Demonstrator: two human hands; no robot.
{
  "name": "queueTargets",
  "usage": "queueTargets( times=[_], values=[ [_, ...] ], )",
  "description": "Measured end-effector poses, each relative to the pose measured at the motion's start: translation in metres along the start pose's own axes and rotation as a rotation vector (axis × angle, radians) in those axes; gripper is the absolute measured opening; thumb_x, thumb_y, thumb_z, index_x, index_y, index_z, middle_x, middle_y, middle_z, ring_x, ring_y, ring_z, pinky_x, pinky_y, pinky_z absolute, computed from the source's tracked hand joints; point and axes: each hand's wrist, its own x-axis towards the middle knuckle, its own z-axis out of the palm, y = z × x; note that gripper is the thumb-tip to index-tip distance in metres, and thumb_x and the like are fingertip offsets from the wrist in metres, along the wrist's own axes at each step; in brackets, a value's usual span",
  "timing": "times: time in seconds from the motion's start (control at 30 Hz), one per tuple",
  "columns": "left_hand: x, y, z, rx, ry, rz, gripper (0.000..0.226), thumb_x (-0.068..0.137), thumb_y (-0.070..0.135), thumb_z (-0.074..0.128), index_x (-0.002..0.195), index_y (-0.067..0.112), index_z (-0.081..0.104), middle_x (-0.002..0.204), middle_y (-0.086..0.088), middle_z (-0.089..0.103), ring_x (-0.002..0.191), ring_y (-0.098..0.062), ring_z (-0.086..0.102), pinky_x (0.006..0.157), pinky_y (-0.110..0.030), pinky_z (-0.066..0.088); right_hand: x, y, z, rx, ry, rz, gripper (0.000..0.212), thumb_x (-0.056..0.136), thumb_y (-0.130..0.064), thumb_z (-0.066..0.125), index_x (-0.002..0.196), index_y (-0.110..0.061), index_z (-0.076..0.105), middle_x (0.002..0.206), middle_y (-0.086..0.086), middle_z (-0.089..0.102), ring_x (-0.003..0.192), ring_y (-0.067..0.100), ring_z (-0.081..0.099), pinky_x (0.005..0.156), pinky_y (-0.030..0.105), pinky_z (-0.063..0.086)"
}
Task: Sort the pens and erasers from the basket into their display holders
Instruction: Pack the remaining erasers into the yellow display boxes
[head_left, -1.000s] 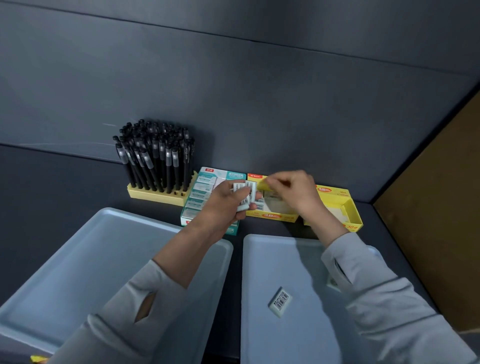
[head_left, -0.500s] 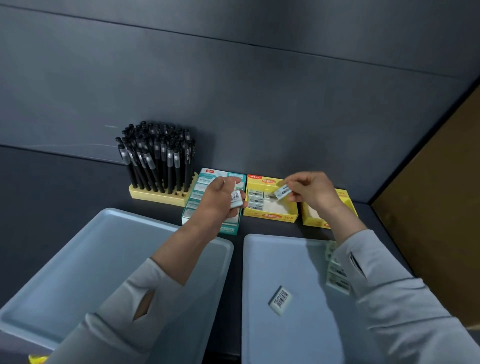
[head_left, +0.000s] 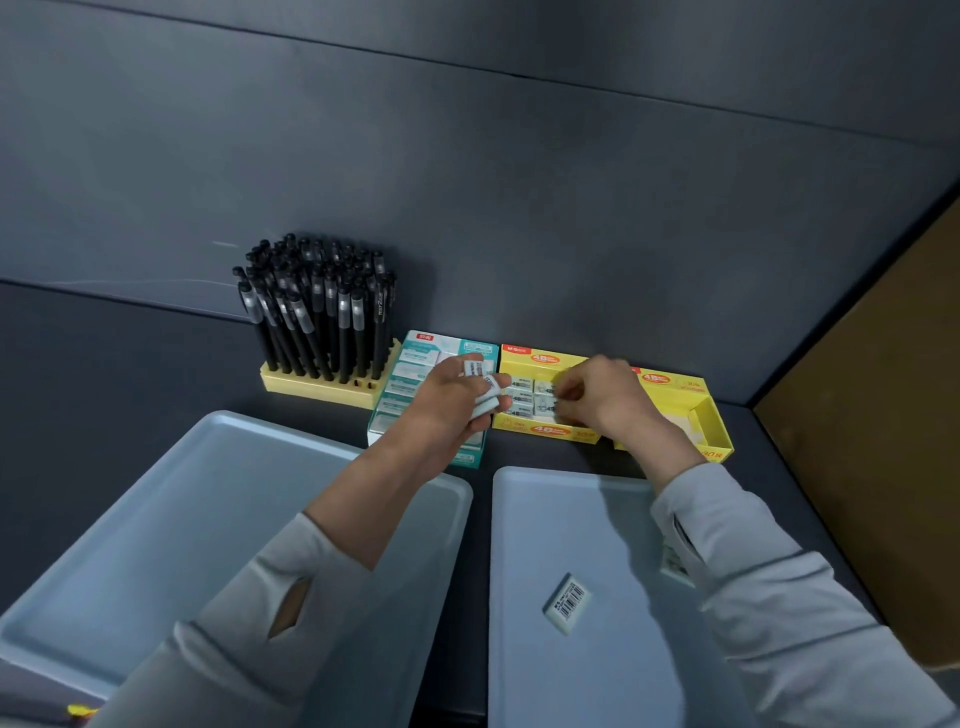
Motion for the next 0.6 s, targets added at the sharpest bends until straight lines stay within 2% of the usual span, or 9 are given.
queueTargets(
  times=[0.13, 0.2, 0.27, 0.33, 0.4, 0.47, 0.5, 0.57, 0.6],
  values=[
    [0.001, -0.005, -0.002, 0.046, -0.029, 0.014, 0.011, 0.102, 0.015, 0.045, 0.110, 0.016, 0.054, 0.107, 0.002, 0.072, 0.089, -0.010, 0.069, 0.077, -0.022, 0.051, -0.003, -0.002, 0.000, -0.026, 0.010, -0.088, 0.029, 0.075, -0.018, 0.084, 0.103, -0.016, 0.076, 0.098, 0.001, 0.074, 0.089, 0.016, 0.065, 0.075, 0.023, 0.045],
    [0.002, -0.004, -0.002, 0.062, -0.043, 0.028, 0.010, 0.102, 0.016, 0.046, 0.105, 0.016, 0.055, 0.106, 0.002, 0.072, 0.093, -0.011, 0.070, 0.080, -0.025, 0.050, -0.003, -0.002, 0.001, -0.063, 0.020, -0.112, 0.027, 0.074, -0.018, 0.084, 0.100, -0.016, 0.077, 0.095, 0.002, 0.074, 0.088, 0.018, 0.065, 0.075, 0.024, 0.046],
    [0.002, -0.003, 0.000, 0.087, -0.054, 0.039, 0.010, 0.101, 0.018, 0.047, 0.101, 0.017, 0.057, 0.102, 0.002, 0.073, 0.087, -0.010, 0.070, 0.082, -0.027, 0.049, -0.001, -0.002, 0.004, -0.095, 0.060, -0.125, 0.023, 0.076, -0.017, 0.082, 0.099, -0.015, 0.078, 0.096, 0.004, 0.074, 0.090, 0.022, 0.065, 0.081, 0.029, 0.050],
    [0.001, -0.002, 0.002, 0.157, -0.048, 0.062, 0.011, 0.100, 0.022, 0.050, 0.100, 0.017, 0.060, 0.097, 0.002, 0.074, 0.078, -0.005, 0.069, 0.076, -0.027, 0.047, -0.001, -0.002, 0.007, -0.126, 0.079, -0.128, 0.022, 0.078, -0.018, 0.081, 0.099, -0.014, 0.078, 0.099, 0.004, 0.075, 0.093, 0.023, 0.064, 0.085, 0.036, 0.052],
    [0.000, -0.002, 0.002, 0.239, -0.042, 0.095, 0.015, 0.098, 0.027, 0.053, 0.103, 0.016, 0.062, 0.092, 0.003, 0.075, 0.070, 0.000, 0.067, 0.071, -0.026, 0.045, -0.001, -0.003, 0.006, -0.109, 0.095, -0.127, 0.017, 0.081, -0.020, 0.079, 0.097, -0.016, 0.079, 0.097, 0.003, 0.075, 0.090, 0.021, 0.065, 0.084, 0.034, 0.053],
    [0.000, -0.003, 0.001, 0.297, -0.046, 0.116, 0.018, 0.097, 0.028, 0.056, 0.106, 0.014, 0.063, 0.087, 0.004, 0.073, 0.064, 0.002, 0.064, 0.068, -0.025, 0.044, -0.005, -0.011, -0.003, 0.108, 0.136, -0.099, 0.009, 0.086, -0.024, 0.074, 0.090, -0.017, 0.079, 0.086, 0.001, 0.075, 0.078, 0.018, 0.067, 0.077, 0.030, 0.054],
    [0.001, -0.003, 0.001, 0.318, -0.046, 0.120, 0.020, 0.097, 0.028, 0.057, 0.108, 0.013, 0.062, 0.085, 0.004, 0.073, 0.062, 0.002, 0.063, 0.067, -0.024, 0.044, -0.009, -0.017, -0.009, 0.312, 0.120, -0.072, 0.015, 0.089, -0.028, 0.070, 0.086, -0.015, 0.078, 0.080, 0.003, 0.074, 0.069, 0.018, 0.067, 0.070, 0.030, 0.054],
    [0.003, -0.004, 0.002, 0.340, -0.047, 0.131, 0.022, 0.095, 0.028, 0.060, 0.109, 0.010, 0.061, 0.081, 0.005, 0.071, 0.060, 0.002, 0.062, 0.061, -0.021, 0.043, -0.017, -0.029, -0.021, 0.679, -0.039, -0.041, 0.026, 0.093, -0.033, 0.065, 0.084, -0.010, 0.074, 0.072, 0.006, 0.070, 0.060, 0.013, 0.063, 0.058, 0.027, 0.052],
    [0.002, -0.004, 0.004, 0.348, -0.050, 0.136, 0.023, 0.095, 0.028, 0.061, 0.108, 0.009, 0.061, 0.079, 0.006, 0.070, 0.059, 0.001, 0.061, 0.060, -0.019, 0.043, -0.022, -0.034, -0.026, 0.762, -0.138, -0.059, 0.025, 0.094, -0.031, 0.064, 0.086, -0.009, 0.073, 0.071, 0.005, 0.068, 0.059, 0.010, 0.062, 0.055, 0.023, 0.051]
  ],
)
